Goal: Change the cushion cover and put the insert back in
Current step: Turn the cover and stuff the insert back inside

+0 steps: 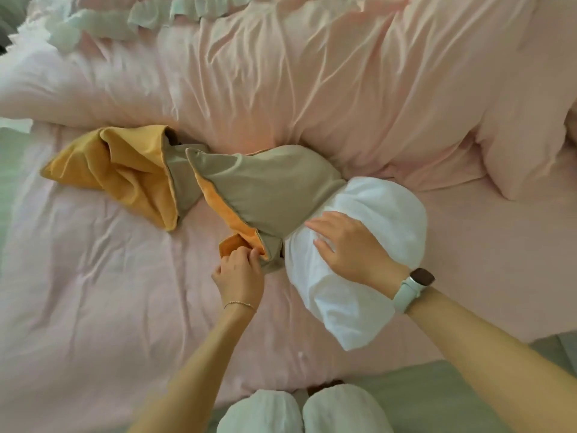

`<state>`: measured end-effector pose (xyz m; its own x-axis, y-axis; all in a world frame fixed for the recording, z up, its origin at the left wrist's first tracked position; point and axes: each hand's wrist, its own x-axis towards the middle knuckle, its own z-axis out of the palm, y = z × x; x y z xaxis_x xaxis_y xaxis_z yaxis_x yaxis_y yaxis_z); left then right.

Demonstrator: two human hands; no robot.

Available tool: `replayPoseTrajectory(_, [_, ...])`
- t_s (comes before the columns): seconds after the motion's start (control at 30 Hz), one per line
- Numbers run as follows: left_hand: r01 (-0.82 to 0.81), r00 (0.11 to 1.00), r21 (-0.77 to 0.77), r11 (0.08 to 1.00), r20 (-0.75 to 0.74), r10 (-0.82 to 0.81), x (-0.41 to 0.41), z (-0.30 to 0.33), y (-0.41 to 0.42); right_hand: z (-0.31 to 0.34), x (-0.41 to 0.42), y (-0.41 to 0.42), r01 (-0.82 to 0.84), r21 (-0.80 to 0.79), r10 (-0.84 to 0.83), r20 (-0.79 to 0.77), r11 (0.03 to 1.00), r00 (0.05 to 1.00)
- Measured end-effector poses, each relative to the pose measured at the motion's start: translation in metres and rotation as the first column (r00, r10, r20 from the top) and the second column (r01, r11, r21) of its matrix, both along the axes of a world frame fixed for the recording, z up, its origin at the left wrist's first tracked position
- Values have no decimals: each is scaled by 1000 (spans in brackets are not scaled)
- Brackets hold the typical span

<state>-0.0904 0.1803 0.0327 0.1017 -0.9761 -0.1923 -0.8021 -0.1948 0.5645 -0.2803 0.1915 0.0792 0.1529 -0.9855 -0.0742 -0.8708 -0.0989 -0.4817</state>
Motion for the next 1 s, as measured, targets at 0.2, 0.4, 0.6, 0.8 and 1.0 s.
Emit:
replayPoseTrajectory(0.2, [-233, 817, 340, 911, -439, 373, -1, -52, 36, -74, 25, 25, -247, 302, 323, -233, 921, 917])
replayPoseTrajectory(0.4, [-420, 737, 348, 838, -408, 538, -5, -75, 31, -108, 33, 33, -356, 205, 408, -364, 912, 837])
replayPoseTrajectory(0.6, [-511, 595, 154, 846, -647, 477, -2, -39, -9, -103, 34, 11, -341, -132, 296, -273, 931, 915])
replayPoseTrajectory(0.8, [-530, 538, 102, 842, -727, 427, 2, -12, -43, -82, 62, -42, -262, -109, 238, -194, 959, 952])
replayPoseTrajectory(1.0, [-636, 533, 186, 749, -596, 601, 31, -36, -36, -99, 94, -84, -362, 136, 385, -241, 922, 891])
